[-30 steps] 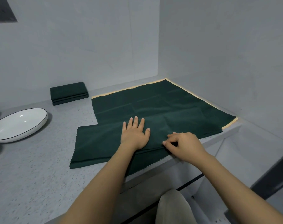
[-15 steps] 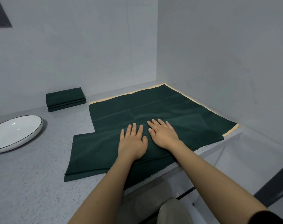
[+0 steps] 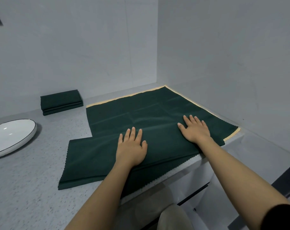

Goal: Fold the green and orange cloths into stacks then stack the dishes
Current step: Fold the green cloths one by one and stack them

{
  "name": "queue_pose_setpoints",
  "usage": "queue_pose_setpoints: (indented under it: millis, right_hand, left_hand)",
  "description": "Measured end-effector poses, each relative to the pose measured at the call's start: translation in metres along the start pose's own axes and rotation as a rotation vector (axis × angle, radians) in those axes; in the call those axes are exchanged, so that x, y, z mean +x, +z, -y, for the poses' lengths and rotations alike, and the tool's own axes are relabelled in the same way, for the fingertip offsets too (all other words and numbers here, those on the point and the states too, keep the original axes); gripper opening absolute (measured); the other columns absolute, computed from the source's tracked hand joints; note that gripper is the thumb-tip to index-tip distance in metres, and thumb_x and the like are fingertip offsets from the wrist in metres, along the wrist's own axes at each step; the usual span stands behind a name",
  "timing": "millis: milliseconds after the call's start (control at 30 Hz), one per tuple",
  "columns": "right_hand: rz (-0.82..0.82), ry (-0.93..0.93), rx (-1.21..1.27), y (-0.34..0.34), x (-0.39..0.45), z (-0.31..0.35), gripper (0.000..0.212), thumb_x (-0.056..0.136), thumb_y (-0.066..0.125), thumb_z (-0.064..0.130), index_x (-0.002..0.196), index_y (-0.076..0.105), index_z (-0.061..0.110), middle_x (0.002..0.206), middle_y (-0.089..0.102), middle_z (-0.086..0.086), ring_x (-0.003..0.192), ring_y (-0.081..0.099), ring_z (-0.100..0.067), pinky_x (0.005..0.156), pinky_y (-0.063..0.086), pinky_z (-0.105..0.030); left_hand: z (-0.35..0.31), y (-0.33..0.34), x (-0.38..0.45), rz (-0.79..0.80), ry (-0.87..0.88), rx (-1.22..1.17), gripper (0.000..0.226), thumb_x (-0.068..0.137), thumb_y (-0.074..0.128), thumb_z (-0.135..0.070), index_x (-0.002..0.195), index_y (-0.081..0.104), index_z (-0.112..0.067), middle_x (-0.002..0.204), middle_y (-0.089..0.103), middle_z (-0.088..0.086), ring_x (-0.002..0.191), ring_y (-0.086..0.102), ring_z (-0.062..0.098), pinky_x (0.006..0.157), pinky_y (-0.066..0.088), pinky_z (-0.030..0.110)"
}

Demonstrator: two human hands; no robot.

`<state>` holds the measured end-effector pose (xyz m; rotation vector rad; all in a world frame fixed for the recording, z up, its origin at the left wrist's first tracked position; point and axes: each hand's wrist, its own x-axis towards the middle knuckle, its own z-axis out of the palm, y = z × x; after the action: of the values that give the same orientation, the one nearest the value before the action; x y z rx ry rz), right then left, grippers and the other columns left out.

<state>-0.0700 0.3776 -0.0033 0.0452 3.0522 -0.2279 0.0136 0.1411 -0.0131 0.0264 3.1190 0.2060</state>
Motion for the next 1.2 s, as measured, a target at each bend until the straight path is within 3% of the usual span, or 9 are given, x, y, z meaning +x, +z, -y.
queue_pose_setpoints:
  millis: [167,267,367,467,567,734,901,1201]
  right_hand:
    - [-0.066,-0.017,-0.066,-0.004,-0.006,0.013,0.059,0.1,0.015,0.044,0.152,0.001,0.019,0.16,0.001,-0.005,0.147,-0.005,-0.023,0.118,-0.007,-0.042]
    - [-0.179,-0.261,0.132,-0.007,-0.024,0.05,0.052,0.102,0.024,0.026,0.151,0.01,0.014,0.159,0.009,-0.005,0.147,0.002,-0.02,0.117,-0.002,-0.035]
    - [-0.012,-0.444,0.473,0.002,-0.041,0.092,0.048,0.103,0.026,0.022,0.15,0.02,0.018,0.157,0.02,-0.001,0.145,0.012,-0.017,0.116,0.005,-0.028]
    - [0.069,-0.39,0.608,0.02,-0.044,0.105,0.046,0.102,0.025,0.028,0.148,0.025,0.029,0.153,0.03,0.006,0.145,0.015,-0.019,0.117,0.018,-0.034]
    - [0.03,-0.348,0.536,0.021,-0.046,0.105,0.045,0.103,0.023,0.029,0.147,0.027,0.031,0.152,0.031,0.011,0.145,0.014,-0.017,0.114,0.02,-0.033]
    - [-0.034,-0.478,0.327,0.023,-0.05,0.108,0.045,0.103,0.025,0.025,0.148,0.028,0.022,0.154,0.027,0.003,0.143,0.017,-0.008,0.116,0.007,-0.022]
    - [-0.061,-0.5,0.184,0.024,-0.047,0.104,0.049,0.102,0.027,0.036,0.149,0.025,0.023,0.156,0.022,0.005,0.144,0.013,-0.008,0.119,0.006,-0.026]
    - [-0.039,-0.496,0.136,0.025,-0.05,0.108,0.049,0.102,0.024,0.037,0.15,0.022,0.023,0.157,0.018,0.005,0.145,0.011,-0.008,0.118,0.004,-0.025]
  left_hand:
    - [-0.003,0.0,-0.001,0.01,-0.005,-0.009,0.056,0.1,0.011,-0.041,0.153,-0.002,-0.024,0.16,-0.008,0.002,0.147,-0.01,0.018,0.119,-0.005,0.043]
    - [-0.003,-0.002,-0.002,0.002,-0.005,-0.014,0.056,0.1,0.011,-0.041,0.153,-0.002,-0.024,0.16,-0.007,0.002,0.147,-0.01,0.018,0.119,-0.005,0.043]
    - [-0.004,-0.003,-0.002,0.015,-0.003,-0.015,0.056,0.101,0.011,-0.04,0.153,-0.002,-0.023,0.16,-0.008,0.002,0.147,-0.01,0.018,0.119,-0.005,0.043]
    - [-0.004,-0.004,-0.003,0.018,-0.005,-0.019,0.056,0.101,0.012,-0.04,0.152,-0.003,-0.023,0.16,-0.009,0.002,0.147,-0.011,0.017,0.119,-0.006,0.042]
    - [-0.004,-0.005,-0.001,0.017,0.0,-0.03,0.055,0.101,0.012,-0.038,0.153,-0.002,-0.023,0.16,-0.008,0.002,0.147,-0.011,0.017,0.119,-0.006,0.042]
    - [0.009,-0.005,-0.005,0.0,-0.022,-0.042,0.055,0.102,0.013,-0.037,0.153,-0.001,-0.022,0.16,-0.006,0.0,0.147,-0.008,0.014,0.12,-0.006,0.038]
    - [0.045,-0.01,-0.013,-0.014,-0.102,-0.039,0.055,0.101,0.013,-0.039,0.153,0.0,-0.024,0.16,-0.006,-0.003,0.147,-0.008,0.012,0.119,-0.006,0.036]
    - [0.122,-0.016,-0.045,-0.019,-0.252,-0.019,0.06,0.1,0.012,-0.05,0.153,-0.001,-0.026,0.16,-0.006,-0.002,0.147,-0.006,0.013,0.119,-0.004,0.035]
